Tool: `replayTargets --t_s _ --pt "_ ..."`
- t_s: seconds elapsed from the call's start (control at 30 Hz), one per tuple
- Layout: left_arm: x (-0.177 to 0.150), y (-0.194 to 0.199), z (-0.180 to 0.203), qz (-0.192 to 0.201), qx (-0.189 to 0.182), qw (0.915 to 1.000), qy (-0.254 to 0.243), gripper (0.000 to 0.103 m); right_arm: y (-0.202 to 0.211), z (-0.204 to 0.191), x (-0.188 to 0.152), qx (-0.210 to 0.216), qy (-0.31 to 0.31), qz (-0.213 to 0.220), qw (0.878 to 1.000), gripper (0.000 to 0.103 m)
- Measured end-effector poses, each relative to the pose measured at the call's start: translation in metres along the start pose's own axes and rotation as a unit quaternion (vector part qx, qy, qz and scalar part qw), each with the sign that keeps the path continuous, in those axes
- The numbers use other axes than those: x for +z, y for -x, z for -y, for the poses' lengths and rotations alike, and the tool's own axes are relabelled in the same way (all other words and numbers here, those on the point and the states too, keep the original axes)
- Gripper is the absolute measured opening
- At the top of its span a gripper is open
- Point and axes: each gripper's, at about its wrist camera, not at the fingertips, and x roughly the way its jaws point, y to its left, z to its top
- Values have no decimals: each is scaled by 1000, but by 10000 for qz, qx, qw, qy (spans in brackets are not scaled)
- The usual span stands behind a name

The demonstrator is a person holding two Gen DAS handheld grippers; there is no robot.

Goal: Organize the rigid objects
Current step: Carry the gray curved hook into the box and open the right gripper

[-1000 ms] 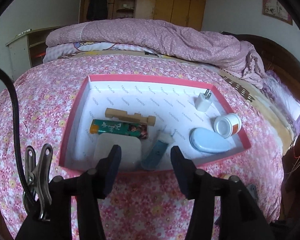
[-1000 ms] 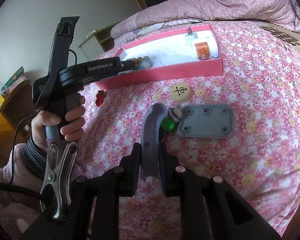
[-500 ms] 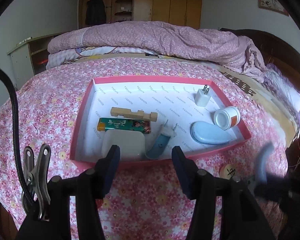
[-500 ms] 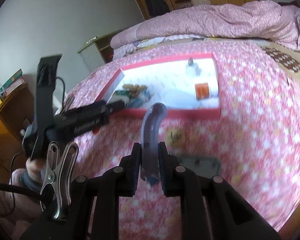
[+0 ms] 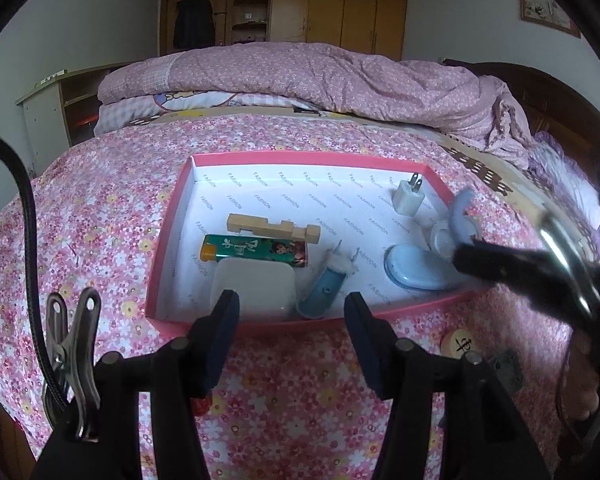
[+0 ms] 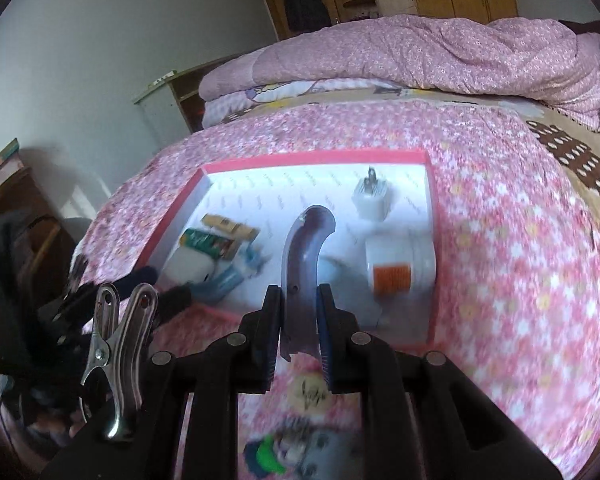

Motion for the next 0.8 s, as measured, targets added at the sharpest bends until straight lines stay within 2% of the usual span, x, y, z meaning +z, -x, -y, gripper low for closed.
replayTargets --t_s 0.47,0.6,0.8 --pt "0 0 -1 16 -17 10000 -15 59 -29 6 18 -261 49 -115 9996 19" --pt "0 0 -1 16 -19 10000 -7 59 -26 4 19 -324 84 -27 9994 27" --pt "0 1 -2 6 -25 10000 21 59 -20 5 18 -326 28 -24 9995 28"
